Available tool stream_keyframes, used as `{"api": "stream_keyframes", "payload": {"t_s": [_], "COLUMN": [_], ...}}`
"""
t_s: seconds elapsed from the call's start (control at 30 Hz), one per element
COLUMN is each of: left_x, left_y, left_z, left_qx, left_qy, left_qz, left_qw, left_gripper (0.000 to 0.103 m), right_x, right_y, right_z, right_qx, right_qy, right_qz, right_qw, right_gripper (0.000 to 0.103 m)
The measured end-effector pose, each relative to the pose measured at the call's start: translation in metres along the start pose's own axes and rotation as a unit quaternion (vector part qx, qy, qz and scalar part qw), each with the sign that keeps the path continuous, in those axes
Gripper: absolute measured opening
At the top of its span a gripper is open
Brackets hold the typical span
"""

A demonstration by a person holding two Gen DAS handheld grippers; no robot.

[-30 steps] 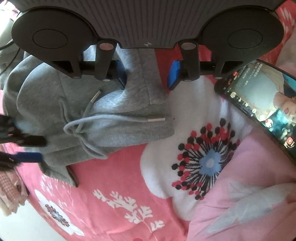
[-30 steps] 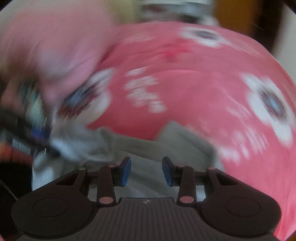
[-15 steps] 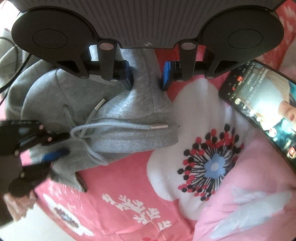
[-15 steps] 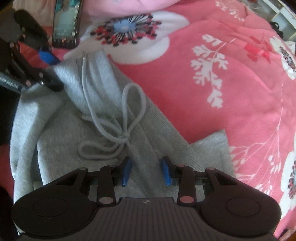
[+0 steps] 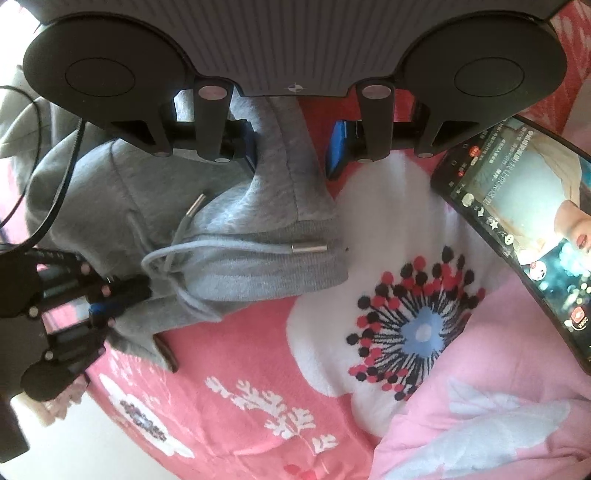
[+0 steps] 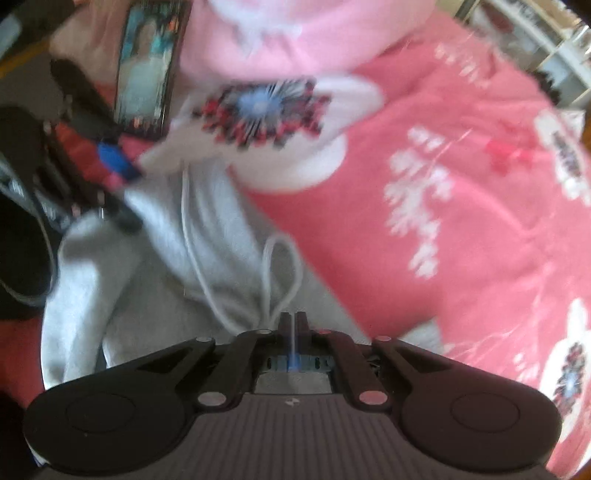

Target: Fold clothes

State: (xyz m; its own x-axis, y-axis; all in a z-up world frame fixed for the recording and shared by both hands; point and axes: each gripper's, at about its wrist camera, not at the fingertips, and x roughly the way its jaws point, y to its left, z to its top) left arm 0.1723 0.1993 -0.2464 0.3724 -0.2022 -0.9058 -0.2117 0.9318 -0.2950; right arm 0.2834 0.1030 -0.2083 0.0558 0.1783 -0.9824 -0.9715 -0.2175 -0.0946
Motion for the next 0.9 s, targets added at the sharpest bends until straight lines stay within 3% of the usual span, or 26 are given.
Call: {"api": "stream_keyframes", "payload": {"t_s": [0.13, 0.2, 0.3, 0.37, 0.5, 0.57, 0.6, 0.63, 0.67, 0.77, 0.9], "left_x": [0.005, 0.005, 0.008, 0.008, 0.008, 0.006, 0.005, 0.004, 0.003, 0.003, 0.004], "left_y": [0.001, 0.004, 0.009, 0.010, 0.011, 0.015, 0.018, 0.021, 0.023, 0.027, 0.023], "left_z": [-0.001, -0.002, -0.002, -0.002, -0.002, -0.002, -0.003, -0.003, -0.003, -0.005, -0.006], "left_qx": [0.001, -0.004, -0.013, -0.014, -0.010, -0.018, -0.023, -0.026, -0.029, -0.038, -0.015], "left_qy": [0.008, 0.011, 0.020, 0.022, 0.021, 0.017, 0.014, 0.010, 0.007, 0.007, 0.012], "left_qz": [0.015, 0.017, 0.018, 0.017, 0.015, 0.002, -0.007, -0.015, -0.023, -0.033, -0.021], "left_qw": [0.9999, 0.9998, 0.9996, 0.9995, 0.9996, 0.9997, 0.9996, 0.9995, 0.9993, 0.9987, 0.9996], "left_gripper": [0.038, 0.038, 0.038, 0.038, 0.038, 0.038, 0.038, 0.038, 0.038, 0.038, 0.038], "right_x": [0.011, 0.009, 0.011, 0.016, 0.021, 0.024, 0.022, 0.017, 0.013, 0.002, -0.004], "right_y": [-0.008, -0.016, -0.031, -0.034, -0.030, -0.027, -0.025, -0.020, -0.017, -0.015, -0.024], "right_z": [-0.013, -0.014, -0.015, -0.016, -0.019, -0.020, -0.021, -0.023, -0.024, -0.029, -0.027], "right_qx": [-0.008, -0.004, 0.013, 0.015, 0.010, 0.008, 0.003, -0.005, -0.009, -0.002, 0.034], "right_qy": [0.017, 0.015, 0.032, 0.042, 0.042, 0.042, 0.038, 0.029, 0.023, 0.011, 0.012], "right_qz": [0.011, 0.019, 0.062, 0.079, 0.071, 0.066, 0.061, 0.049, 0.034, 0.026, 0.038], "right_qw": [1.000, 1.000, 0.997, 0.996, 0.997, 0.997, 0.997, 0.998, 0.999, 1.000, 0.999], "right_gripper": [0.037, 0.039, 0.040, 0.040, 0.039, 0.033, 0.029, 0.009, 0.004, 0.004, 0.006]}}
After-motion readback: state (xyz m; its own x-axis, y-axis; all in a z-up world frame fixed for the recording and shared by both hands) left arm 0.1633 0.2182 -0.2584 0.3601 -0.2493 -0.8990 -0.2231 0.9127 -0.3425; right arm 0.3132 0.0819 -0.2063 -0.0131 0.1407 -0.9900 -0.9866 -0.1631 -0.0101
